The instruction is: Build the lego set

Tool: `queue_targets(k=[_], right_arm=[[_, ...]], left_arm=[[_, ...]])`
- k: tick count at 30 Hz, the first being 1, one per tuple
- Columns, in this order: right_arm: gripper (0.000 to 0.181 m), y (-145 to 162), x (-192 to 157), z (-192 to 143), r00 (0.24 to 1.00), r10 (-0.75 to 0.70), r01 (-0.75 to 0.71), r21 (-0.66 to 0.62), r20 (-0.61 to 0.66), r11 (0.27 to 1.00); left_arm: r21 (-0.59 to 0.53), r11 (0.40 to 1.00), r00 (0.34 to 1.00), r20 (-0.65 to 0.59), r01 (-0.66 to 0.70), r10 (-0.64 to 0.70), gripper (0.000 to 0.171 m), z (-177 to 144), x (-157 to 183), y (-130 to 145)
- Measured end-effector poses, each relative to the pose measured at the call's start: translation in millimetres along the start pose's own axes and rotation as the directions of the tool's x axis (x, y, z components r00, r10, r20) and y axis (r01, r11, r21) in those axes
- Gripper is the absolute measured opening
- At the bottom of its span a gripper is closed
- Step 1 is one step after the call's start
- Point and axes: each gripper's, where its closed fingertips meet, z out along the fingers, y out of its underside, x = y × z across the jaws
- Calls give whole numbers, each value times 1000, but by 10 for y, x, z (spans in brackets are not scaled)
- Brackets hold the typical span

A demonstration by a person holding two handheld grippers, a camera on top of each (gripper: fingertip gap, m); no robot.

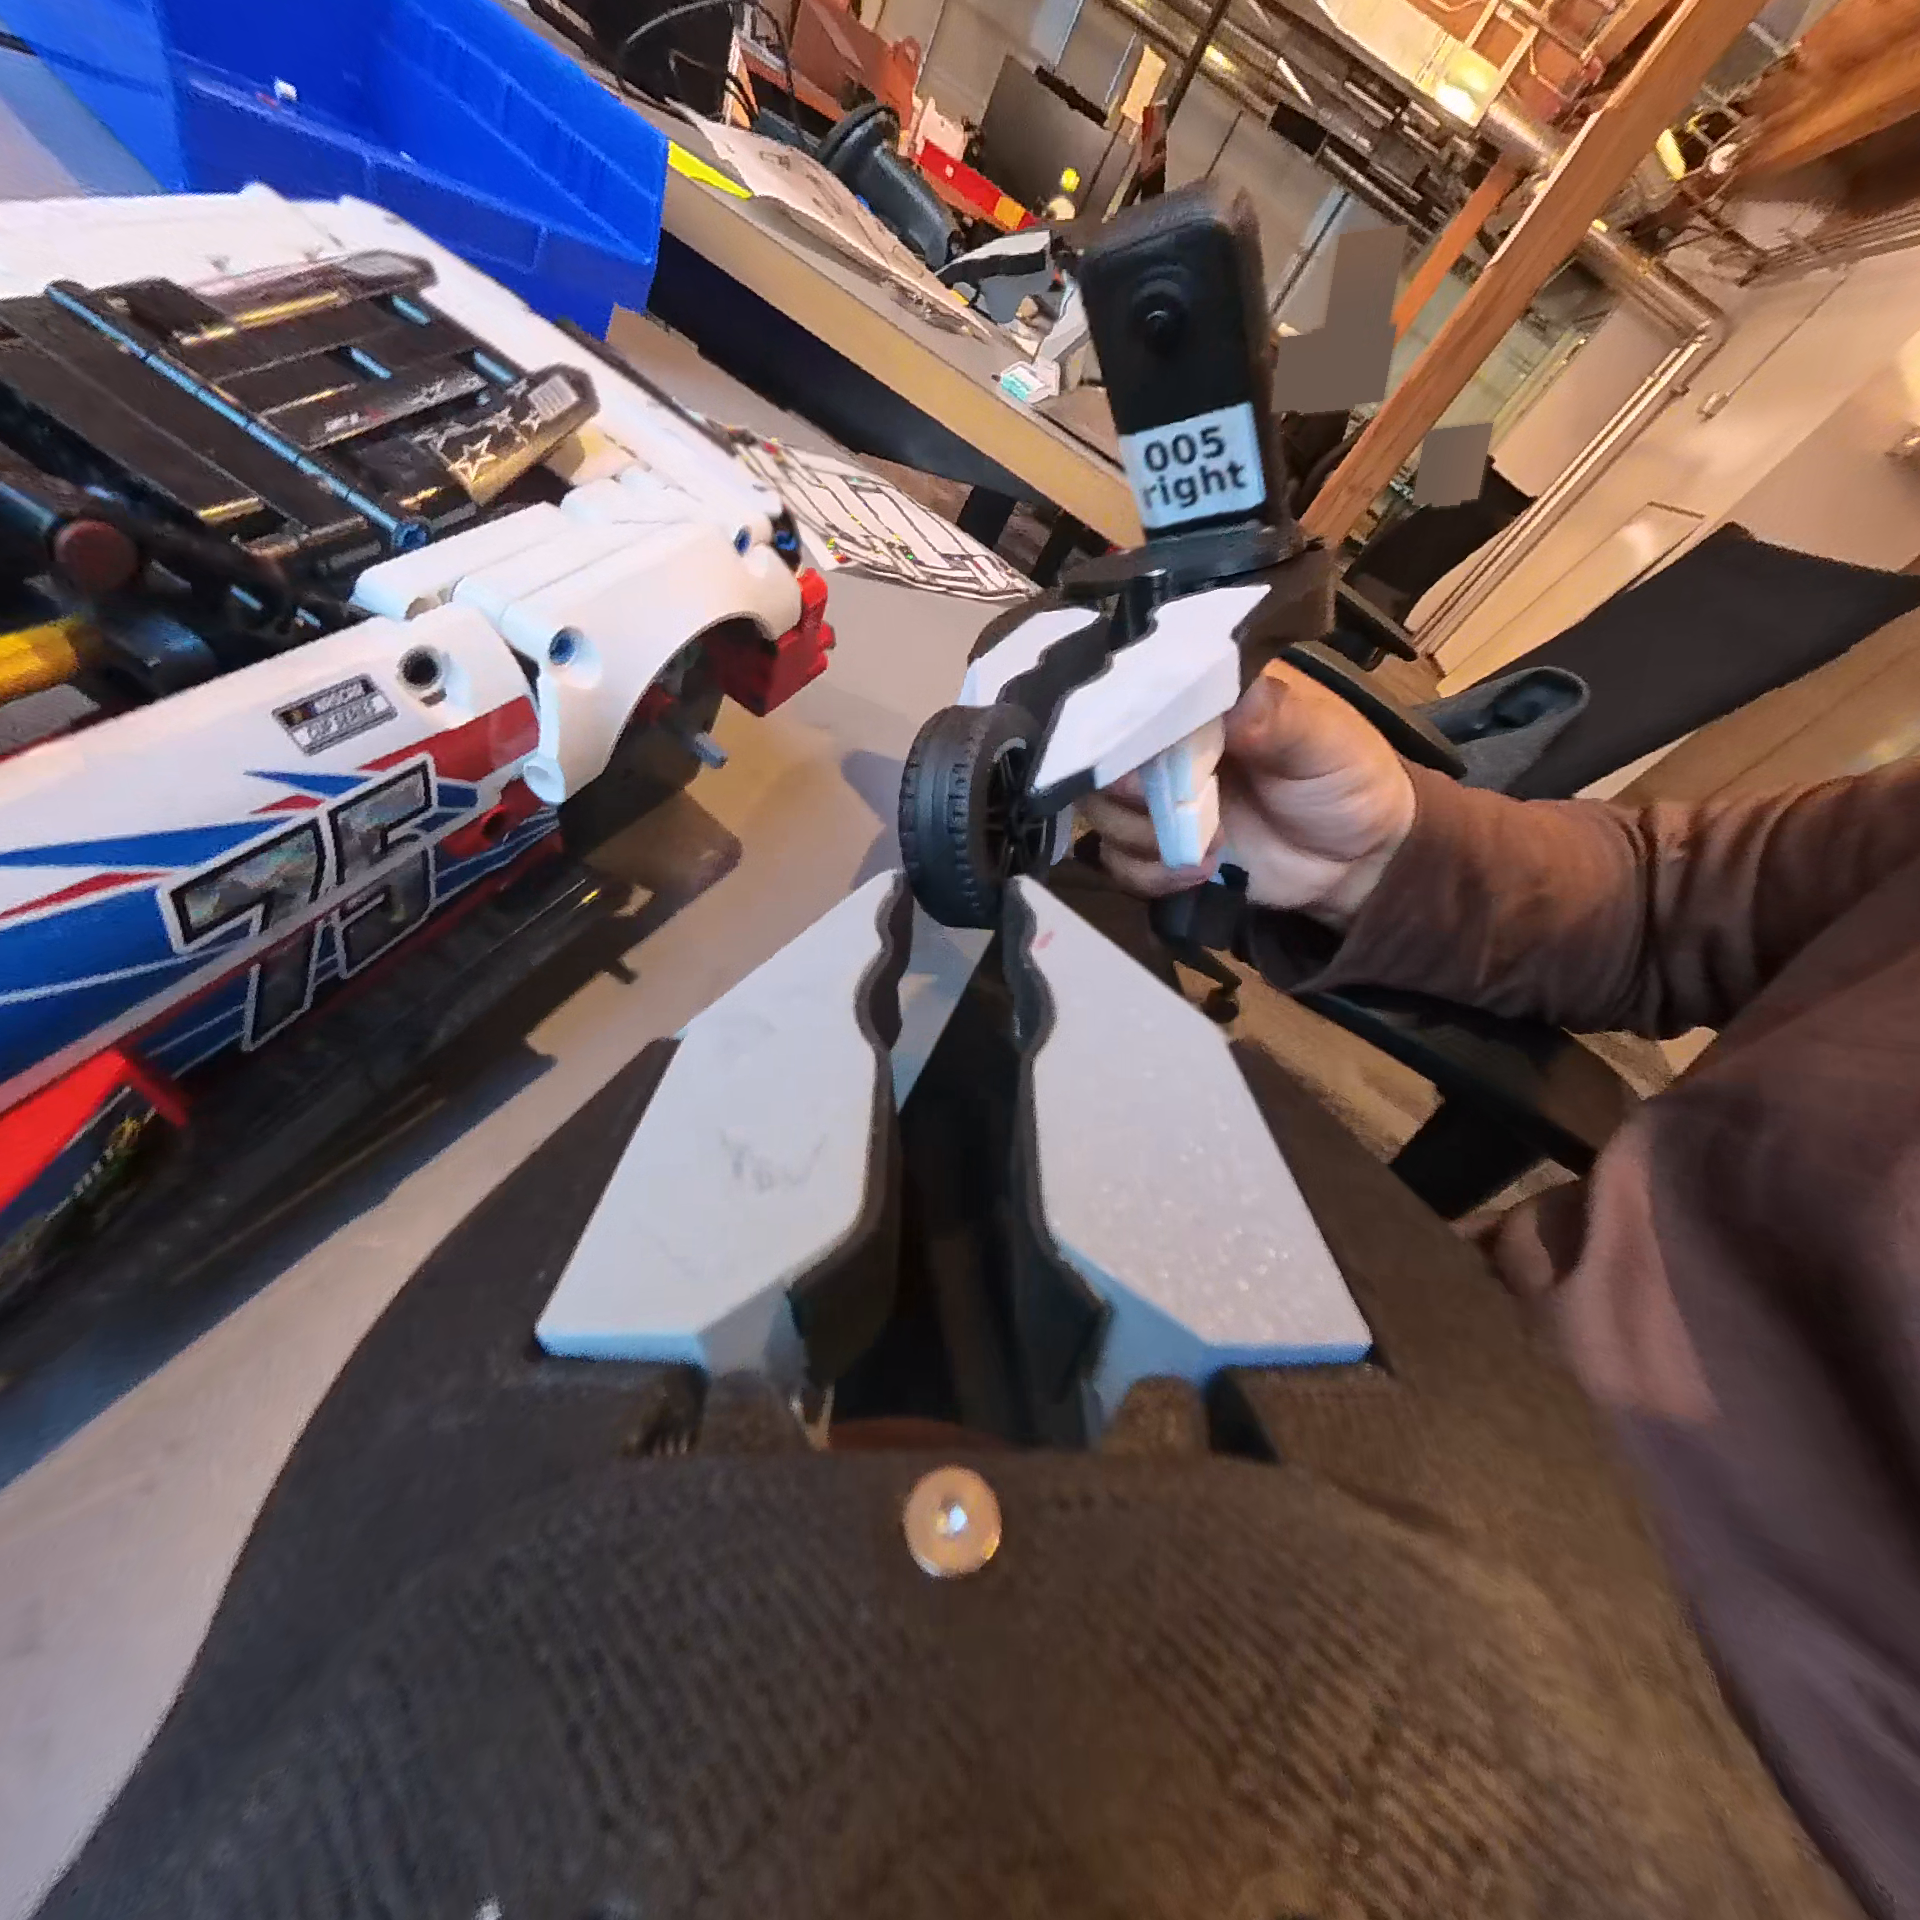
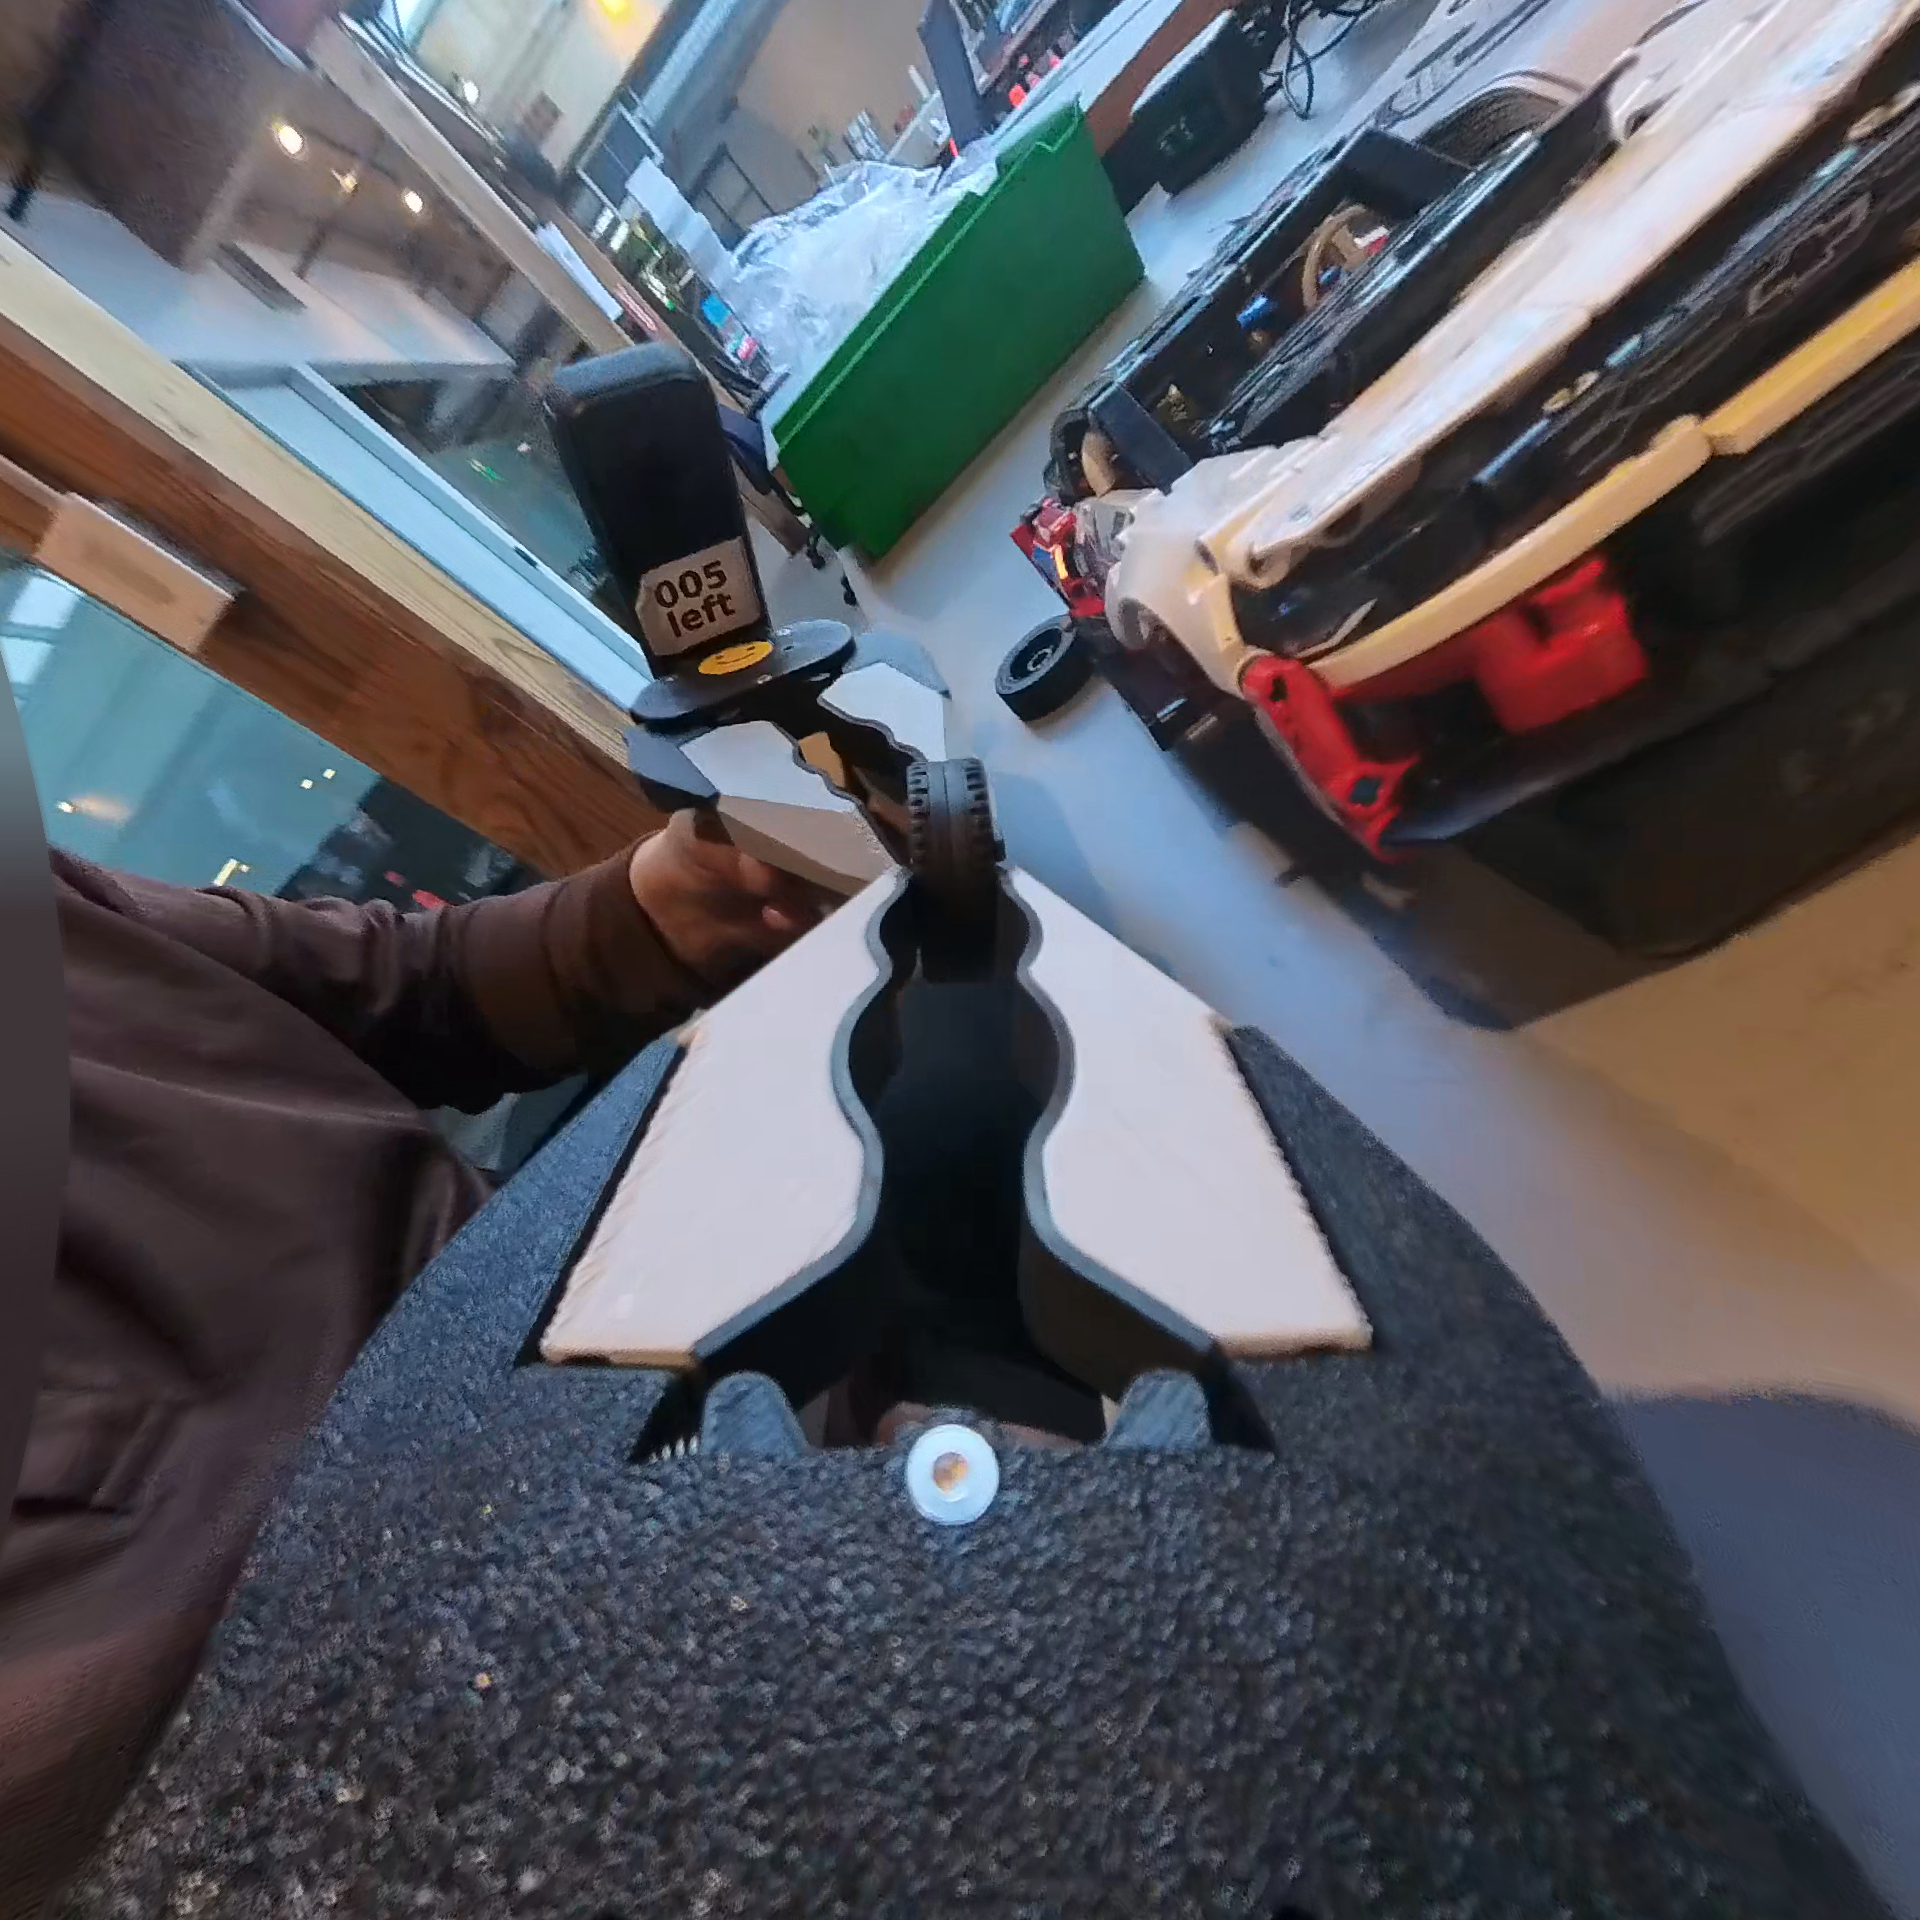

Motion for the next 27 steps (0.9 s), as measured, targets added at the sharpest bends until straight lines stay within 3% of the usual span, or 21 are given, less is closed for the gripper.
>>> queue_targets(k=[6,15,27], right_arm=[[11,-5,70,35,996,-71,70,-11,-46,997],[11,-96,119,-33,998,-46,48,56,-45,997],[19,33,178,-4,1000,-20,21,14,-20,1000]], left_arm=[[-10,999,997,58,-51,51,14,12,-67,49],[129,986,991,70,106,-115,12,-27,-111,25],[151,971,981,23,185,-191,11,-48,-102,64]])
